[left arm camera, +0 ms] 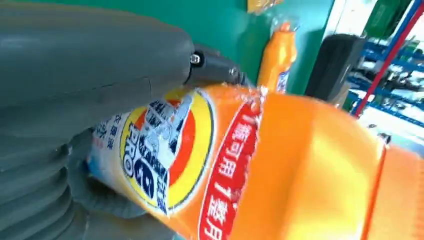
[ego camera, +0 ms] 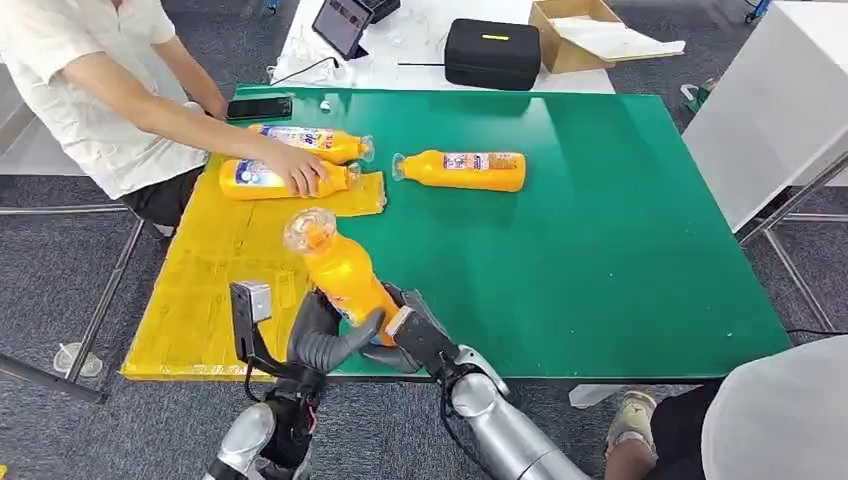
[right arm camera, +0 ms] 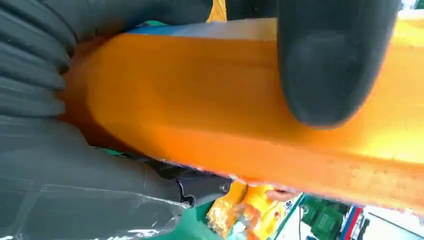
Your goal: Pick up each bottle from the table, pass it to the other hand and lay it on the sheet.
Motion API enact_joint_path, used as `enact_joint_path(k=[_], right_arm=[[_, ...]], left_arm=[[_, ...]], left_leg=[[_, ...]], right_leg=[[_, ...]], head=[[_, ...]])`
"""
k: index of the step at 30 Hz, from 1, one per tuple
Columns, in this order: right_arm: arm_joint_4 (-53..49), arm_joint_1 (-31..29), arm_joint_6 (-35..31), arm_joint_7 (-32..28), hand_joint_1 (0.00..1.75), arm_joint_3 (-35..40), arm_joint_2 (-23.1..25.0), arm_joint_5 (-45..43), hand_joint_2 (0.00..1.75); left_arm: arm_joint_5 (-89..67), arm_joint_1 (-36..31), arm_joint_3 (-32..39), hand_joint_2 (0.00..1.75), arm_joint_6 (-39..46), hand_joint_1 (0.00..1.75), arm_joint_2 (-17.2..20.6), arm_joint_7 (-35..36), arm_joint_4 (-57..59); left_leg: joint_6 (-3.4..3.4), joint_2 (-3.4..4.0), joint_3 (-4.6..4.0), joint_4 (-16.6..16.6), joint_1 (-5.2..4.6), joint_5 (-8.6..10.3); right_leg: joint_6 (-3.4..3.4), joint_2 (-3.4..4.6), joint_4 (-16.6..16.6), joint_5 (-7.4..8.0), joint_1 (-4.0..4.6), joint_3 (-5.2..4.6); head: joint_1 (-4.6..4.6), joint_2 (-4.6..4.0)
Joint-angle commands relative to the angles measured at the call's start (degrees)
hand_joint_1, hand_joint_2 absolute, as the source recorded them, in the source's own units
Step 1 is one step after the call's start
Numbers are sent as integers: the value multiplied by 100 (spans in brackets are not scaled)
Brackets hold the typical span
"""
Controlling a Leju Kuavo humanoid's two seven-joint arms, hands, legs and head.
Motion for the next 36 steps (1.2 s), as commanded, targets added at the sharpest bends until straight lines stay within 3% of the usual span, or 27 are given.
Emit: enact_joint_path(k=[1, 4, 8, 9, 10, 11, 16, 17, 24, 28, 32, 34, 36], right_arm=[[576, 44, -56, -96, 127, 361, 93, -116, 175], [656, 113, -201, -154, 141, 400, 141, -97, 175], [663, 162, -235, -179, 147, 461, 163, -47, 175], [788, 122, -600, -136, 134, 623, 226, 226, 175], [819, 113, -665, -138, 56, 624, 258, 242, 175], [806, 138, -791, -164, 0, 597, 291, 260, 175], [810, 195, -1131, -210, 0, 624, 319, 385, 175], [788, 270, -1610, -305, 0, 569, 348, 517, 0], [763, 945, -3799, -1088, 0, 81, 508, 511, 0], [578, 1013, -3917, -1135, 0, 9, 452, 576, 0], [-709, 1784, -3917, -1320, 0, -2006, 879, 2229, 0], [-1312, 1932, -3917, -1320, 0, -2444, 904, 2373, 0], [-1684, 1989, -3917, -1320, 0, -2616, 866, 2321, 0]], left_arm=[[248, -304, 443, 175, -14, 175, -63, -129, 107], [388, -237, 496, 175, 48, 175, -67, -19, 6], [643, -122, 539, 175, -30, 175, -58, 120, -120], [570, -97, 472, 175, 179, 175, -8, 117, -72], [597, -102, 492, 175, 193, 175, -14, 114, -40], [600, -92, 516, 175, 224, 175, -11, 82, -46], [525, -37, 560, 175, 335, 175, 55, -5, -206], [292, -42, 576, 175, 631, 175, 81, -149, -237], [-523, -58, 1212, 175, 2396, 175, 199, -569, -463], [-676, -89, 1270, 175, 2558, 175, 238, -659, -453], [-2836, -259, 1533, 175, 3495, 175, 342, -669, 6], [-4056, -318, 2150, 175, 3495, 175, 85, -734, 269], [-5642, -425, 2298, 175, 3495, 175, 88, -317, 601]], left_leg=[[5, 1, 27, -5, -2, -6], [3, -3, 13, -5, 1, -1], [2, 0, 13, -4, 2, -2], [6, -3, 33, -8, -2, -7], [2, 5, 10, -4, 1, -2], [5, 2, 26, -6, -2, -6], [5, 2, 25, -6, -2, -6], [5, 7, 24, -9, -4, -5], [2, 2, 22, -11, 0, -5], [3, 0, 10, -6, -2, -2], [5, -10, 12, -3, -4, -3], [5, -16, 15, -4, -5, -2], [2, -10, -4, -3, -1, 3]], right_leg=[[-10, -9, -2, -8, 2, 26], [-6, -11, -5, -3, 4, 13], [-6, -8, -5, -3, 4, 12], [-10, -16, -5, -12, 2, 32], [-5, -2, -4, -2, 3, 7], [-9, -10, -4, -9, 1, 24], [-10, -10, -4, -9, 2, 23], [-9, -4, -4, -6, -1, 19], [-10, -7, -6, -8, 2, 20], [-9, -8, -2, -7, 1, 9], [-11, -21, 4, -12, 0, 13], [-13, -28, 5, -15, -2, 15], [-7, -17, 0, -5, 0, -3]], head=[[0, -2], [0, -2], [0, -2], [0, -2], [2, -2], [0, -2], [4, -2], [0, -2], [2, -2], [2, -2], [2, -2], [2, -2], [4, -2]])
